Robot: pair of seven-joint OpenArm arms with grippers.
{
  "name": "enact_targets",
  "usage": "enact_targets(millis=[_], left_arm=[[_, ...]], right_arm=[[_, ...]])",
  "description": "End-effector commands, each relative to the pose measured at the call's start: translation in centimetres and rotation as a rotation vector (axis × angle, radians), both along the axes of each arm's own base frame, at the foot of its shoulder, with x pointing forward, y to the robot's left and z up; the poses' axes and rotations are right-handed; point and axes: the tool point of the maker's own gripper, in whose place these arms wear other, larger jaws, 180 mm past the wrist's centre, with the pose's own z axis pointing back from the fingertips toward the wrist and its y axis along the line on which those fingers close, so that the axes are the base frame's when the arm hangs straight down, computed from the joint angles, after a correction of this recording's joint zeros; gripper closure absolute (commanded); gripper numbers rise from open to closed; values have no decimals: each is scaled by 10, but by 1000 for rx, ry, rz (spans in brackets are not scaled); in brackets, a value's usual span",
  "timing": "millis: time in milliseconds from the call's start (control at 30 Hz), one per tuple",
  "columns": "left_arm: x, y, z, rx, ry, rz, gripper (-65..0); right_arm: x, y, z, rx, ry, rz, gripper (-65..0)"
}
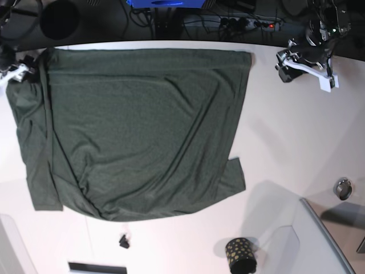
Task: Layout the t-shirt on the table in an organized manner, then fold the t-shirt properly
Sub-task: 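Release the corners and regrasp the shirt edge with both grippers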
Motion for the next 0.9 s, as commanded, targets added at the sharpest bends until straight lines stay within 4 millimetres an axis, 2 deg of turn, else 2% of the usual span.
enact_targets(millis=[0, 33, 67, 200, 333, 433, 467, 500, 533, 600, 633, 667, 700, 867], left_arm=[[11, -1, 9, 6, -40, -14, -369], [16, -3, 10, 1, -47, -19, -369], [22, -8, 10, -6, -57, -29, -369], [50, -33, 16, -39, -107, -93, -369], [86, -80, 19, -98, -154, -207, -367], [104, -121, 11, -146, -148, -306, -365], [106, -132, 7, -157, -138, -333, -364], [105, -142, 3, -170, -127, -357, -362], [103, -152, -2, -178, -111, -382, -339], [95, -163, -10, -192, -83, -409, -230], [93, -165, -12, -196, -73, -415, -146], [89, -167, -15, -196, -63, -422, -51], [82, -167, -20, -194, -46, -423, 0], [54, -154, -35, -94, 17, -454, 0]], right_arm=[[9, -14, 12, -28, -42, -9, -434], [8, -18, 14, -33, -49, -21, -468], [8, -24, 18, -42, -60, -40, -473], [14, -56, 51, -125, -144, -105, -453], [40, -59, 88, -208, -237, -46, -452], [78, -45, 106, -230, -291, 56, -411], [84, -44, 105, -238, -281, 83, -369], [91, -40, 99, -238, -264, 108, -300], [100, -36, 94, -243, -249, 131, -201], [109, -37, 80, -263, -195, 149, -2], [111, -39, 72, -277, -162, 150, 0], [113, -43, 65, -288, -139, 147, -26], [113, -45, 58, -294, -118, 143, -42], [105, -50, 26, -286, -34, 131, -8]])
